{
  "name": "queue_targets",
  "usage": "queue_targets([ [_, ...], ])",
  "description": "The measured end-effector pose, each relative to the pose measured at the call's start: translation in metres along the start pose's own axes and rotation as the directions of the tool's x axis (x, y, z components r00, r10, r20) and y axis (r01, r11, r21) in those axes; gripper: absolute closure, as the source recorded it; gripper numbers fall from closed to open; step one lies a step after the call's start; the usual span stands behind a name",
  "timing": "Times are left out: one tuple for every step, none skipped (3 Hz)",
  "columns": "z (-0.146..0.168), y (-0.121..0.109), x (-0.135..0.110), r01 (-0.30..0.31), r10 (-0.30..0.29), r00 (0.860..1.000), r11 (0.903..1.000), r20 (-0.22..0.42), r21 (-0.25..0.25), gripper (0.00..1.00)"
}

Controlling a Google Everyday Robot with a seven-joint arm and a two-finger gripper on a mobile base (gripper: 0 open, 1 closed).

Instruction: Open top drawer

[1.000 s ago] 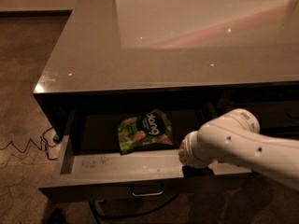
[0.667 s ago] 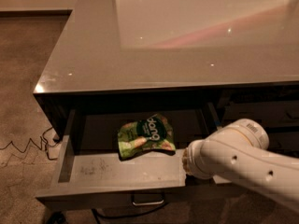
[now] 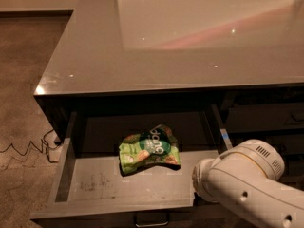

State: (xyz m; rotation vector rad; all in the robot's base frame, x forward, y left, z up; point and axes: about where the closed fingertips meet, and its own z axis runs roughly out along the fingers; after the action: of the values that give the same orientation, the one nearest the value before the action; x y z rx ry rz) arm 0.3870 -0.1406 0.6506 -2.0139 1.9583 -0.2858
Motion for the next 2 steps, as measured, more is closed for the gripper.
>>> queue_targets([
  [-0.0013, 0.013, 0.0051, -0.009, 0.008, 1.0, 0.9999, -0.02, -0.01, 1.0],
  [-0.0013, 0.013, 0.0051, -0.009, 0.008, 1.0, 0.9999, -0.02, -0.01, 0.82],
])
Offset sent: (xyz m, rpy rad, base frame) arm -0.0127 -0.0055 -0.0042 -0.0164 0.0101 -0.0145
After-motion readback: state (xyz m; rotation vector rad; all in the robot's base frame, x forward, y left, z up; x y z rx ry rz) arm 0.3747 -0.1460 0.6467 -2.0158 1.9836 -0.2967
